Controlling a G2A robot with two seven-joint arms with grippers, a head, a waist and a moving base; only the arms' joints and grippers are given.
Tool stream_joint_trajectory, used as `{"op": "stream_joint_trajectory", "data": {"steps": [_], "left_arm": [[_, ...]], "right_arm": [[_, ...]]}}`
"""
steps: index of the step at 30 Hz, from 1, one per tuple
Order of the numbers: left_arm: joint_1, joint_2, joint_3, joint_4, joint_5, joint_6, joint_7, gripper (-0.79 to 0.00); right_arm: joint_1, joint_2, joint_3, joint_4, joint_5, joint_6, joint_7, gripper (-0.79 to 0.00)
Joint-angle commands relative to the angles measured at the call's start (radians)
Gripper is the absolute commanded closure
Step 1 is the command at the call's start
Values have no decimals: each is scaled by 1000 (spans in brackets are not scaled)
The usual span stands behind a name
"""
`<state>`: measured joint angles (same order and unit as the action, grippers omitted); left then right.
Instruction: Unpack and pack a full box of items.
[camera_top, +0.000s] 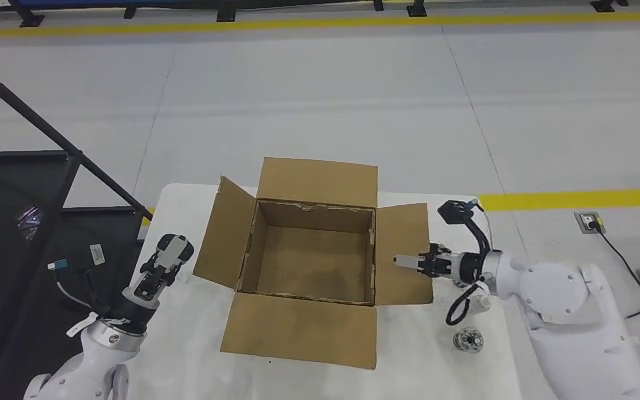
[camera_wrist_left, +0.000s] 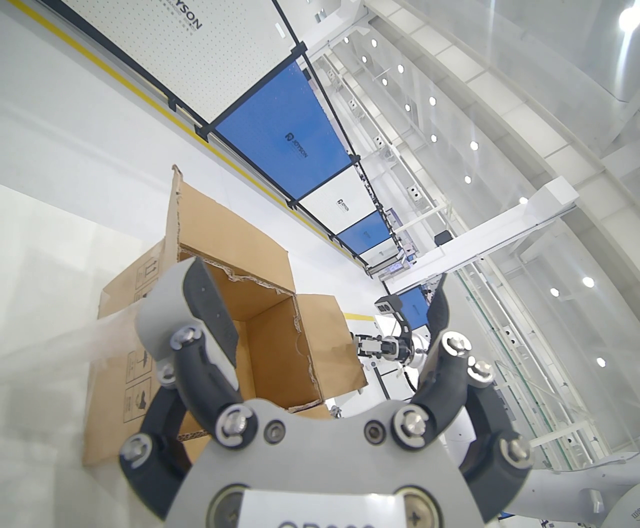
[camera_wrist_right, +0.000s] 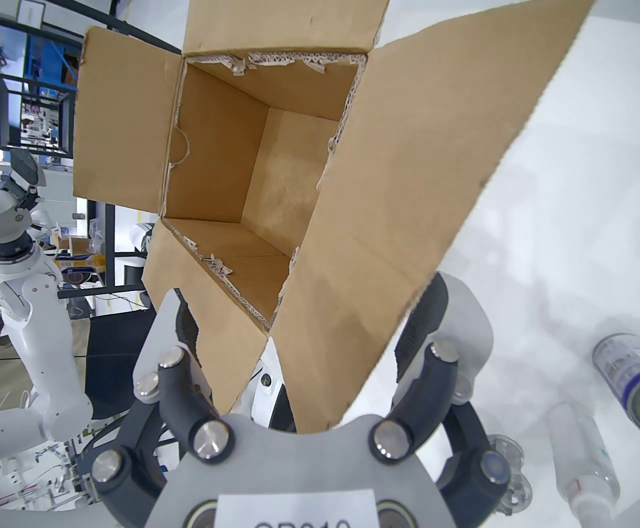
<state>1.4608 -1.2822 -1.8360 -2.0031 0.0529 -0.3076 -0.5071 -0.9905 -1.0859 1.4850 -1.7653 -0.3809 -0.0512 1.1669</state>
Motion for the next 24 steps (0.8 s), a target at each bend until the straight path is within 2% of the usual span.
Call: {"op": "stream_joint_trajectory", "data": {"steps": [1, 6, 10, 14, 19, 24], "left_arm": [[0, 0, 0, 0, 0, 0, 0, -785], [0, 0, 0, 0, 0, 0, 0, -785], [0, 0, 0, 0, 0, 0, 0, -785], [0, 0, 0, 0, 0, 0, 0, -785], [0, 0, 0, 0, 0, 0, 0, -785], [0, 0, 0, 0, 0, 0, 0, -785]], "right_arm": [[-81, 10, 72, -81, -9, -31, -11, -785], [-362, 31, 272, -291, -86, -142, -65, -785], [-536, 34, 373, -354, -114, -199, -110, -785], [-675, 33, 441, -366, -148, -204, -153, -785], [-764, 29, 450, -354, -193, -119, -179, -785], [-750, 29, 399, -305, -246, -4, -168, -785]]}}
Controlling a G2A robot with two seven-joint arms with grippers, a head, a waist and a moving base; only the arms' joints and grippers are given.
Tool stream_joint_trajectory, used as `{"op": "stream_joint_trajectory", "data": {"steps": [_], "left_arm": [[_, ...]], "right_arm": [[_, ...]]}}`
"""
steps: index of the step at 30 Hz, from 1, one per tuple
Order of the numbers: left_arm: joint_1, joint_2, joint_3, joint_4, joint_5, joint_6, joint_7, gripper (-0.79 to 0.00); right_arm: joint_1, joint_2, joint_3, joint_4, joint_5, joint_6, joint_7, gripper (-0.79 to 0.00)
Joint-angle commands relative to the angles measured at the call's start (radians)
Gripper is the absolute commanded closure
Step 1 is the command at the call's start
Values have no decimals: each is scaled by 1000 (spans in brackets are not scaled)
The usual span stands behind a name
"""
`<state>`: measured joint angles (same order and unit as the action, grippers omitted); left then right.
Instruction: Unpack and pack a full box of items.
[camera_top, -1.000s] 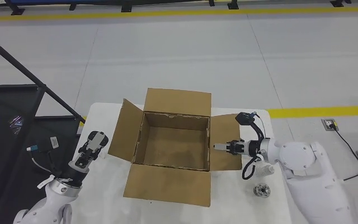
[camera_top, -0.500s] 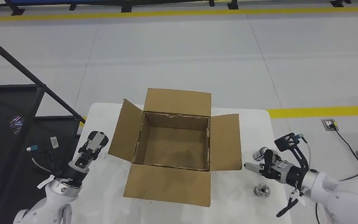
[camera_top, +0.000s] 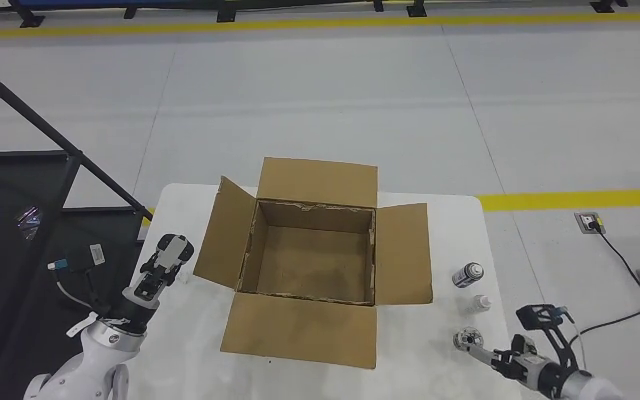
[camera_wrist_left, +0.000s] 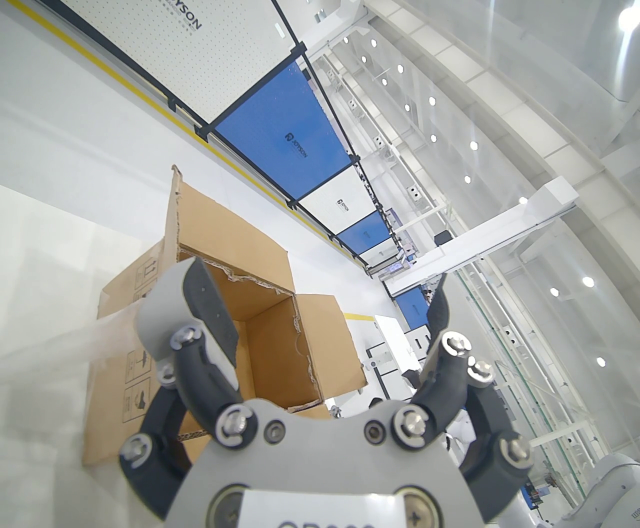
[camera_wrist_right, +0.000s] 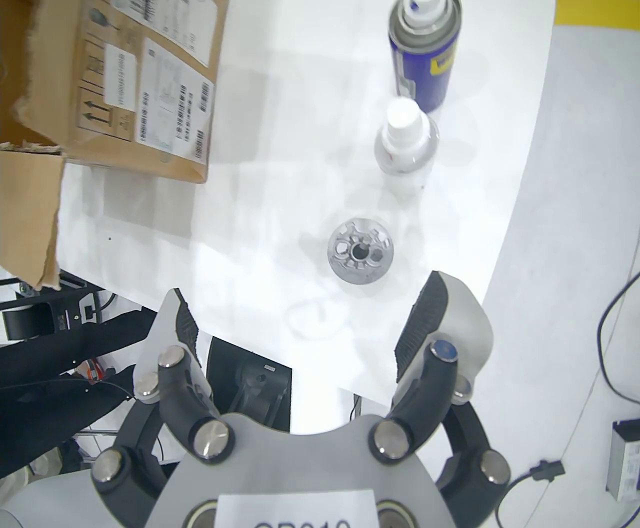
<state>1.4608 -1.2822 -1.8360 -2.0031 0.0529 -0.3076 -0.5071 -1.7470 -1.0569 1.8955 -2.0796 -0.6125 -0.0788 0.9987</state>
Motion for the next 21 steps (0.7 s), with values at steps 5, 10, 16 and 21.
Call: {"op": "stream_joint_trajectory", "data": {"steps": [5, 10, 16, 21], "left_arm": [[0, 0, 0, 0, 0, 0, 0, -785], [0, 0, 0, 0, 0, 0, 0, -785], [0, 0, 0, 0, 0, 0, 0, -785], [0, 0, 0, 0, 0, 0, 0, -785]], "right_arm": [[53, 0, -91, 55, -70, 96, -11, -785], [77, -1, -156, 71, -111, 98, -28, -785], [88, 0, -196, 74, -154, 123, -28, -785], [120, 0, -237, 89, -184, 144, -15, -785]]}}
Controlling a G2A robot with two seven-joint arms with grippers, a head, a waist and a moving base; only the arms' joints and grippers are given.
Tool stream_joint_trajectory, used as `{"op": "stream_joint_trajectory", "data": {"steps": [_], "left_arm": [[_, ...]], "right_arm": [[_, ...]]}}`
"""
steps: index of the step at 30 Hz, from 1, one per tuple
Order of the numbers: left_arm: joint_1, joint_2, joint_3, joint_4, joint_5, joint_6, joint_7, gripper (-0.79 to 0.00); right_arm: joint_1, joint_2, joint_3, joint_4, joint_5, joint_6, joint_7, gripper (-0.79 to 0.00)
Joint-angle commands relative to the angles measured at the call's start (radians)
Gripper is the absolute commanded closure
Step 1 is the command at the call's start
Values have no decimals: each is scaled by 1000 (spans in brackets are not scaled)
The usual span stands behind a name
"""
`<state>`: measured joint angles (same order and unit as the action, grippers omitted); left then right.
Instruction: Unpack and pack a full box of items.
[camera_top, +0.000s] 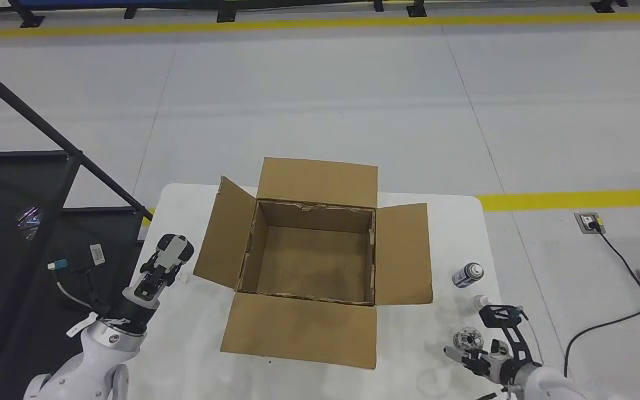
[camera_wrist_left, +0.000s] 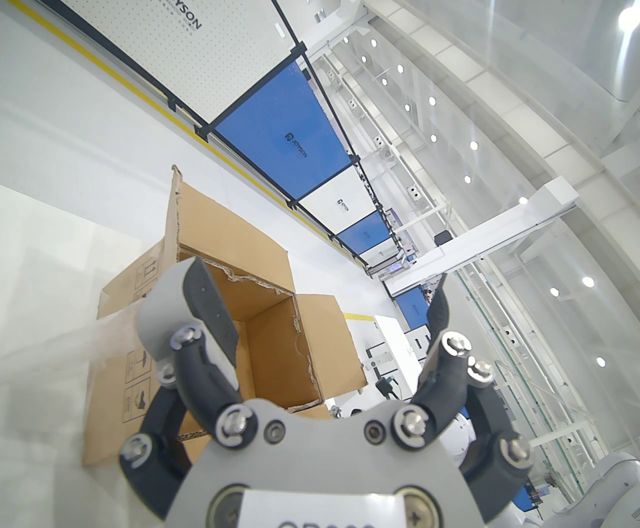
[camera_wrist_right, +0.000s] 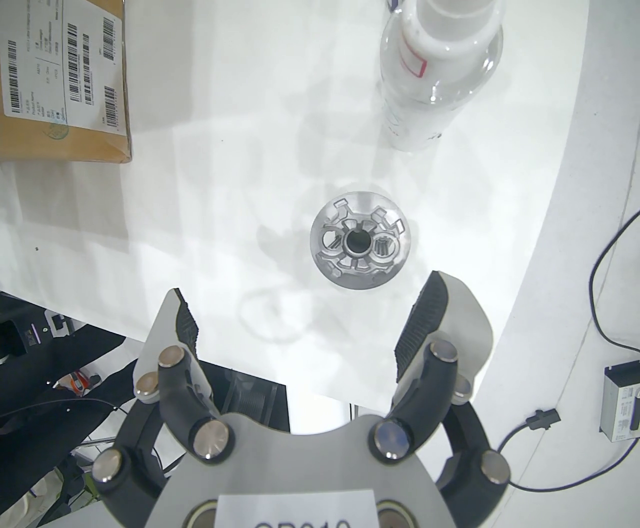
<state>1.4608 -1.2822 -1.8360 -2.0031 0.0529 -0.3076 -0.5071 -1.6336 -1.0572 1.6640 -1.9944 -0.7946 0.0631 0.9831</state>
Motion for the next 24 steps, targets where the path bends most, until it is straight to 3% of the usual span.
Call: {"op": "stream_joint_trajectory", "data": {"steps": [1, 18, 19, 20, 23, 24], "left_arm": [[0, 0, 0, 0, 0, 0, 0, -785], [0, 0, 0, 0, 0, 0, 0, -785], [0, 0, 0, 0, 0, 0, 0, -785], [0, 0, 0, 0, 0, 0, 0, -785], [0, 0, 0, 0, 0, 0, 0, -785], [0, 0, 0, 0, 0, 0, 0, -785]], "right_arm": [[14, 0, -15, 8, -2, 0, 4, -785], [158, -6, -132, 126, -137, 141, 43, -785], [164, -6, -136, 133, -145, 151, 46, -656], [170, -7, -141, 138, -151, 158, 48, -388], [181, -8, -147, 150, -158, 168, 49, -160], [183, -8, -147, 153, -159, 168, 49, -52]]}}
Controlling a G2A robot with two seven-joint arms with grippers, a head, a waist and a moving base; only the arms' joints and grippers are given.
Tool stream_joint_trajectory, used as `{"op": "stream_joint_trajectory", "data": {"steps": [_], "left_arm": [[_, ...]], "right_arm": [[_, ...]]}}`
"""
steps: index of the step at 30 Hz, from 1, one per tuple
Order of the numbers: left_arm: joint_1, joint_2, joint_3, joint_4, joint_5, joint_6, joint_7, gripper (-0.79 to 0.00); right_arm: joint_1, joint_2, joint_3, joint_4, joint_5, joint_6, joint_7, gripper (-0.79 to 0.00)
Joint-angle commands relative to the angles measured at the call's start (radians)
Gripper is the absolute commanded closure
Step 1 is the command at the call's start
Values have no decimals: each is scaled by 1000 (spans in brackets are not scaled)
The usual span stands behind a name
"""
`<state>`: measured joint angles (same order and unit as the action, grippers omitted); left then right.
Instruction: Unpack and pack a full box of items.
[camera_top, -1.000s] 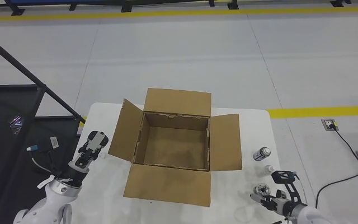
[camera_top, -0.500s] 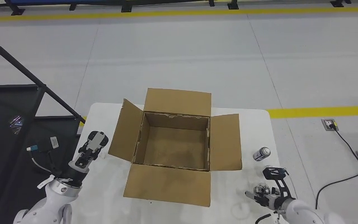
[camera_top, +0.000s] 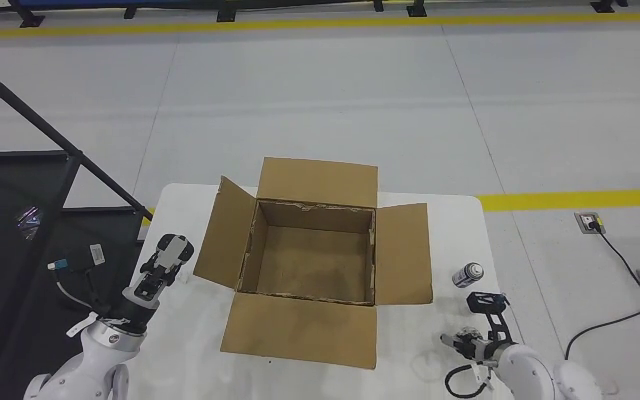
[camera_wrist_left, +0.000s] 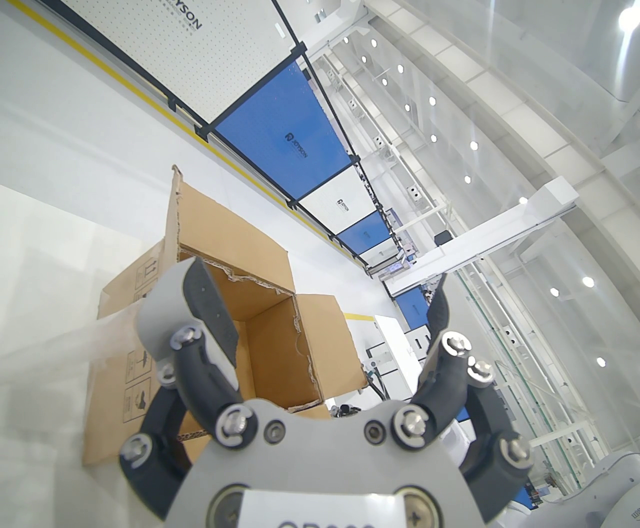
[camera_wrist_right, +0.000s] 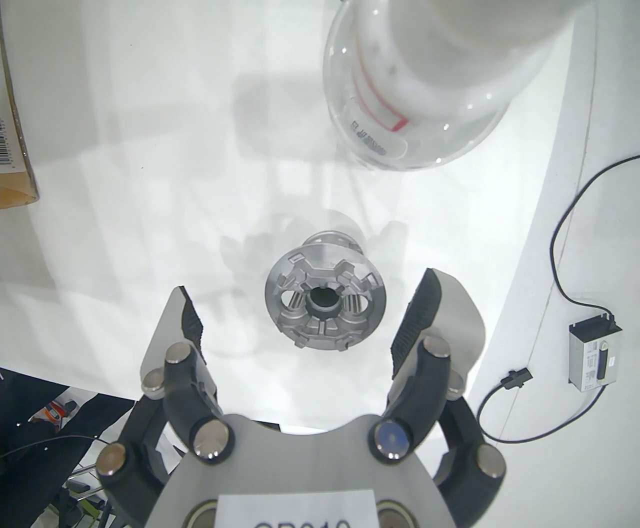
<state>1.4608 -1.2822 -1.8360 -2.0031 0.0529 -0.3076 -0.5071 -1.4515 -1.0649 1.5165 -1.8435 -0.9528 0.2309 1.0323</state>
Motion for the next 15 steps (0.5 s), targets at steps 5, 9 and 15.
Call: {"op": "stream_joint_trajectory", "data": {"steps": [5, 9, 15], "left_arm": [[0, 0, 0, 0, 0, 0, 0, -785], [0, 0, 0, 0, 0, 0, 0, -785], [0, 0, 0, 0, 0, 0, 0, -785]], "right_arm": [[5, 0, 2, 8, -17, 12, 1, 0], [5, -1, 6, -1, -24, 21, -7, 0], [-57, 3, 62, -114, 11, -33, -37, 0]]}}
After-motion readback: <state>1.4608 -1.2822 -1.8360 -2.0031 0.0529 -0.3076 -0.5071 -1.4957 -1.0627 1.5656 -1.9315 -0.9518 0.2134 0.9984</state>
